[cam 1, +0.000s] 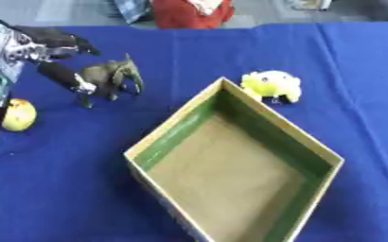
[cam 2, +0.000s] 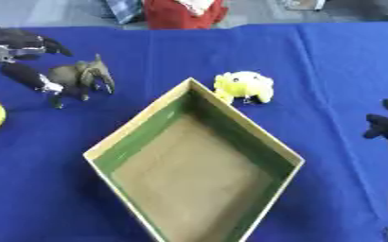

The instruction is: Pick up objects on the table and place them in the box.

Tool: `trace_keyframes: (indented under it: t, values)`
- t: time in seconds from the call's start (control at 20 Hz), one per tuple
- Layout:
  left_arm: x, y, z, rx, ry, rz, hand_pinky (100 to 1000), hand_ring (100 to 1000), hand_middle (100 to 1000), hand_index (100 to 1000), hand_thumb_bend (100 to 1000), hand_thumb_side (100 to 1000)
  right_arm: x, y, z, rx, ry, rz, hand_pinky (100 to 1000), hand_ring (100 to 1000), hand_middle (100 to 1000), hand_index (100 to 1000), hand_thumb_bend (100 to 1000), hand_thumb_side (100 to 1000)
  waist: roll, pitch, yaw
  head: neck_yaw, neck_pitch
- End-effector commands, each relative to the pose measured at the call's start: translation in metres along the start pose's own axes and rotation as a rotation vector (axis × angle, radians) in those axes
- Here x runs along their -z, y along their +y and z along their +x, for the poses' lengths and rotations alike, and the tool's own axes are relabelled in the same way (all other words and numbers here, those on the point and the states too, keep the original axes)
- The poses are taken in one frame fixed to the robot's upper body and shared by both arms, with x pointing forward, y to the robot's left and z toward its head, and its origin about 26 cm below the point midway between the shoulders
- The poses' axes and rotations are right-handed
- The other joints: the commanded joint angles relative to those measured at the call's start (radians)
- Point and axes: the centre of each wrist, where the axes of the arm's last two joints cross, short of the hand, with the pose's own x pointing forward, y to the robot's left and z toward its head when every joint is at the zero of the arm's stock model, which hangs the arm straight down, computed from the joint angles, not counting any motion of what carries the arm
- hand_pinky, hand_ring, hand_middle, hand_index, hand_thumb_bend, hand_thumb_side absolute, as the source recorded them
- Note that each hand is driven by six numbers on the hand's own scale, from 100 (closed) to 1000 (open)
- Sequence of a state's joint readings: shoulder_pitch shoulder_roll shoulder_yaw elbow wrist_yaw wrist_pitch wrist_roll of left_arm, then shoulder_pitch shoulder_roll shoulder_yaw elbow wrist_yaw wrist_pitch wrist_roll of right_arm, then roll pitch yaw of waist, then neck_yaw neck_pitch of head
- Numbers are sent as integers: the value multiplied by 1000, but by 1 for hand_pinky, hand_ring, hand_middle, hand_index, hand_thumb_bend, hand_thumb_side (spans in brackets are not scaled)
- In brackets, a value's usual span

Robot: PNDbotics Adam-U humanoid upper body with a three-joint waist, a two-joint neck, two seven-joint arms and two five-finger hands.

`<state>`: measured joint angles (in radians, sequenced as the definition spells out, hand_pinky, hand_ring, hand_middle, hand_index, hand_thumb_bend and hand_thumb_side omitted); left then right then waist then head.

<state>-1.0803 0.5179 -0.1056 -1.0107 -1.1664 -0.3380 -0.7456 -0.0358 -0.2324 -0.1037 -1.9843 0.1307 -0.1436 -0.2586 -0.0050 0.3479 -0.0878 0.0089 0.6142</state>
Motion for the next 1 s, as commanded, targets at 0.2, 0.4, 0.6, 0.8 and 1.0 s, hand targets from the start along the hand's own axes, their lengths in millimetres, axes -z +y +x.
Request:
trace_keyframes:
  t: [0.2,0.4,0.6,0.8,1.0]
  values:
    - [-3,7,-6,5,31,15,946,894,868,1000,418,769,4,1,6,-3,-30,8,788,751,422,825,100,1000,-1,-11,-5,8,-18]
    - [1,3,-5,-15,25,7,926,876,843,1000,388,769,4,2,6,-2,-31,10,788,751,422,825,100,1000,-1,-6,-8,10,-23]
    - [2,1,-4,-22,31,11,923,871,836,1000,374,763,5,2,6,0,-32,10,788,751,422,825,100,1000,-1,-4,-10,13,-26]
    - [4,0,-2,-43,22,42,837,766,679,929,100,561,5,3,6,2,-32,10,789,751,421,825,100,1000,-3,1,-12,16,-28]
    - [5,0,1,-83,-3,108,742,655,544,744,100,449,4,3,6,3,-29,11,789,751,421,826,100,1000,-5,1,-11,15,-25]
